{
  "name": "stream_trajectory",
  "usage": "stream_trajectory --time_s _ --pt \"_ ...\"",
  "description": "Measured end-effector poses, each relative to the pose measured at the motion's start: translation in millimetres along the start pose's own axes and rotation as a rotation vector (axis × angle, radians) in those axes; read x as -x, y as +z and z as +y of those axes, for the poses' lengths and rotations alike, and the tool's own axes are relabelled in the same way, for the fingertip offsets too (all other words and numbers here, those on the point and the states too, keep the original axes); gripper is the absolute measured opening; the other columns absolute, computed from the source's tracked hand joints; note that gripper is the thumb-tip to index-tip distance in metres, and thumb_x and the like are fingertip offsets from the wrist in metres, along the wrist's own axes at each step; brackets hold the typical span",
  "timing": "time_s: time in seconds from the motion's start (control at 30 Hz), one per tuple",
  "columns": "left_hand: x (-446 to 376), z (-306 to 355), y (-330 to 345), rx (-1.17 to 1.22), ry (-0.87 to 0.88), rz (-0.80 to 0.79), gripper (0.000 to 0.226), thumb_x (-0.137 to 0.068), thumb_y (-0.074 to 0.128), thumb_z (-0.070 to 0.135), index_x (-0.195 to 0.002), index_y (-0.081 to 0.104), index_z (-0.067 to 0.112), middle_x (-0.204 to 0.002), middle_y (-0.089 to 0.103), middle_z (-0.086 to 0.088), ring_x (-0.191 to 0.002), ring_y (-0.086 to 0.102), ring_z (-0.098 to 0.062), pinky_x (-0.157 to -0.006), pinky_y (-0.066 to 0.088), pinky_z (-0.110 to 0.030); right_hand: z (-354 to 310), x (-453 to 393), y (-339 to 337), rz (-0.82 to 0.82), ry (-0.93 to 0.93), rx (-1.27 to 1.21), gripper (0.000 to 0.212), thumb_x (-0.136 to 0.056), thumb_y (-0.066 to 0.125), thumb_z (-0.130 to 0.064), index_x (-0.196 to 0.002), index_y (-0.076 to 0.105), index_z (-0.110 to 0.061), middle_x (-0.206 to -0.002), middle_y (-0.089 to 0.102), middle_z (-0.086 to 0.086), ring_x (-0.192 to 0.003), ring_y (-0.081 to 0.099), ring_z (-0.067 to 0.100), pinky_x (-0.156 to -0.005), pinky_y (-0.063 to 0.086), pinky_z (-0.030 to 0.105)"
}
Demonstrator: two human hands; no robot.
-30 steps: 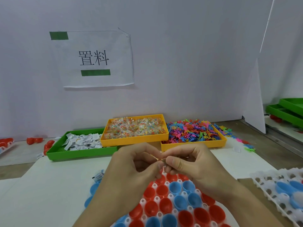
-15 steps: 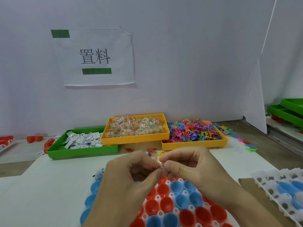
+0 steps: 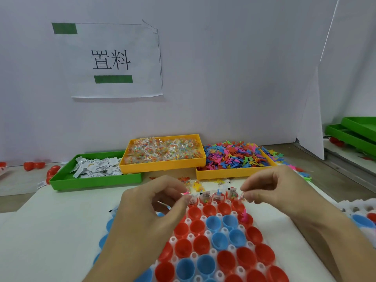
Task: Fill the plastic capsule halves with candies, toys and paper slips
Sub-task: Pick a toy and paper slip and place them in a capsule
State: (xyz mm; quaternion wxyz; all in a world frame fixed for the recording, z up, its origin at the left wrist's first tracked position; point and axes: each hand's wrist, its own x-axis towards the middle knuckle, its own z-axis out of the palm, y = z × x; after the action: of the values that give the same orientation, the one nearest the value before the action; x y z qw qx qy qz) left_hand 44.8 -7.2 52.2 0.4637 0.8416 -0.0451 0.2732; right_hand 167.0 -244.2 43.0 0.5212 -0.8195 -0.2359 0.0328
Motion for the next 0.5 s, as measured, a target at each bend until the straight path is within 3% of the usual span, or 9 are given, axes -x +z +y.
stream_trajectory --time_s 0.13,0.23,0.33,0.5 --pt "0.2 0.8 0.2 -0.036 0.007 -0.010 0.019 -0.080 0.075 0.012 -0.077 0.072 0.030 -0.069 0.070 0.011 -0.069 0.068 -0.012 -0.062 0.056 -0.024 5.6 0.3 -3.9 -0.103 0.061 0.170 0.033 -0.076 0.082 0.000 -0.073 0.080 -0.033 -0.070 0.076 -0.003 -0.065 0.071 0.007 -0.061 0.052 0.015" --pt "0.5 0.9 0.9 -0.049 0.014 -0.011 0.018 -0.080 0.074 0.013 -0.076 0.072 0.031 -0.068 0.070 0.012 -0.069 0.067 -0.012 -0.060 0.055 -0.022 9.9 -0.9 -0.9 -0.158 0.104 0.264 0.029 -0.078 0.081 -0.002 -0.071 0.081 -0.030 -0.074 0.076 -0.009 -0.073 0.072 0.004 -0.068 0.054 0.013" --pt "1.1 0.5 1.3 -0.053 0.022 -0.013 0.018 -0.081 0.074 0.012 -0.077 0.072 0.030 -0.068 0.069 0.011 -0.067 0.067 -0.012 -0.059 0.055 -0.022 11.3 -0.8 -1.0 -0.190 0.134 0.306 0.029 -0.080 0.078 0.001 -0.070 0.081 -0.026 -0.073 0.076 -0.010 -0.074 0.073 0.004 -0.074 0.056 0.017" --pt "1.7 -0.8 1.7 -0.070 0.040 -0.019 0.019 -0.082 0.073 0.010 -0.077 0.072 0.028 -0.068 0.069 0.010 -0.066 0.066 -0.012 -0.057 0.054 -0.022 12.2 -0.8 1.2 -0.232 0.123 0.337 0.039 -0.083 0.073 0.001 -0.069 0.080 -0.034 -0.074 0.076 -0.011 -0.075 0.072 0.003 -0.073 0.055 0.015"
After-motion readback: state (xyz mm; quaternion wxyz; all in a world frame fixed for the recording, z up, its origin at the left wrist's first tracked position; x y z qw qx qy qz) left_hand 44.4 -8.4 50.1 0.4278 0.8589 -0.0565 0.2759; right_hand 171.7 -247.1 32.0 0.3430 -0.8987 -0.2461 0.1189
